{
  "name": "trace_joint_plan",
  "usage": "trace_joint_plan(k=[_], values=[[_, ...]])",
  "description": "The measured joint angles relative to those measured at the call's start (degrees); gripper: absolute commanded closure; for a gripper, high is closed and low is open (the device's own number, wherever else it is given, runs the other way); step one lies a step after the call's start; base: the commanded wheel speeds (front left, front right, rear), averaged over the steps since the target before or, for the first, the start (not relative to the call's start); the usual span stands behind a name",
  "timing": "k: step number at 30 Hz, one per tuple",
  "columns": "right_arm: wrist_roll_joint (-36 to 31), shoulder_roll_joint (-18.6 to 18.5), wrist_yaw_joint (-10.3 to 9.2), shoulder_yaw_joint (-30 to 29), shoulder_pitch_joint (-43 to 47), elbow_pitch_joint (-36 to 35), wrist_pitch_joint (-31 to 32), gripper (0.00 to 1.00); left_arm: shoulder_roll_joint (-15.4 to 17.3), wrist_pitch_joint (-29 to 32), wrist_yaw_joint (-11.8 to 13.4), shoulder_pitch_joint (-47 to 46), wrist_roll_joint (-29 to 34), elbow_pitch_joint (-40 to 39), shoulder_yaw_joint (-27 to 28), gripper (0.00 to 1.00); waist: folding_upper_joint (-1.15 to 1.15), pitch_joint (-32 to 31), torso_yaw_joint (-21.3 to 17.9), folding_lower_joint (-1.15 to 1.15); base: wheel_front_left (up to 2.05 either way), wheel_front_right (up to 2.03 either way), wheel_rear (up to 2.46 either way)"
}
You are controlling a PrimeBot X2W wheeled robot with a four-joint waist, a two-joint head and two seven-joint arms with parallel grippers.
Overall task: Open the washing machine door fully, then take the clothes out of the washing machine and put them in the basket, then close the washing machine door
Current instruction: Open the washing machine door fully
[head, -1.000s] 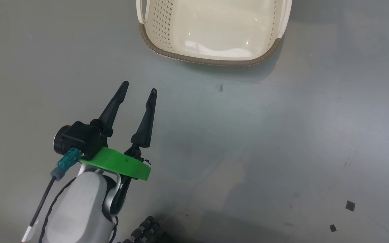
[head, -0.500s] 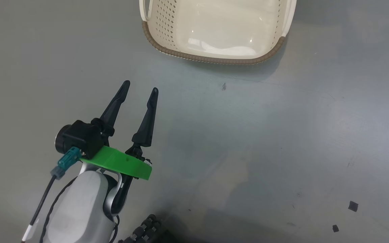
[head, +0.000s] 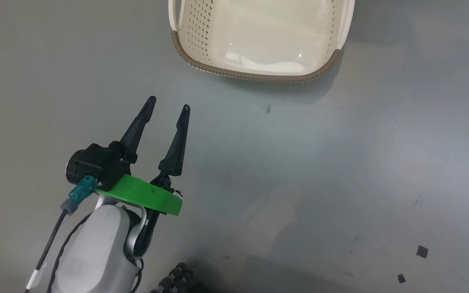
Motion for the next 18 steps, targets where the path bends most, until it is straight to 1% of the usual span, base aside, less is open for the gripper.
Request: trace_joint_plan(k=[5, 7, 9, 13, 18], values=[[1.16, 0.0, 0.08, 0.12, 1.49, 0.79, 1.1, 1.0, 0.0, 0.0, 0.0, 0.0, 0.1, 0.1, 0.15, 0.0, 0.0, -1.32, -0.35, 0.0, 0.0, 0.0, 0.0], [2.23, -0.02, 0.59, 0.48, 2.39, 1.14, 1.59, 1.0, 0.01, 0.0, 0.0, 0.0, 0.18, 0.23, 0.29, 0.0, 0.0, -1.9, -0.53, 0.0, 0.0, 0.0, 0.0], [2.47, -0.02, 0.62, 0.74, 2.73, 1.34, 1.87, 1.0, 0.01, 0.0, 0.0, 0.0, 0.2, 0.29, 0.3, 0.0, 0.0, -2.2, -0.62, 0.0, 0.0, 0.0, 0.0], [3.25, 0.25, 1.65, 0.94, 4.55, 2.0, 2.14, 1.0, 0.01, 0.0, 0.0, 0.02, 0.58, 0.68, 0.25, 0.0, 0.0, -3.51, -1.02, 0.0, 0.0, 0.0, 0.0], [3.59, 0.69, 2.3, 1.01, 6.95, 2.65, 2.35, 1.0, 0.01, 0.0, 0.0, 0.07, 0.64, 0.77, 0.3, 0.0, 0.0, -5.26, -1.42, 0.0, 0.0, 0.0, 0.0]])
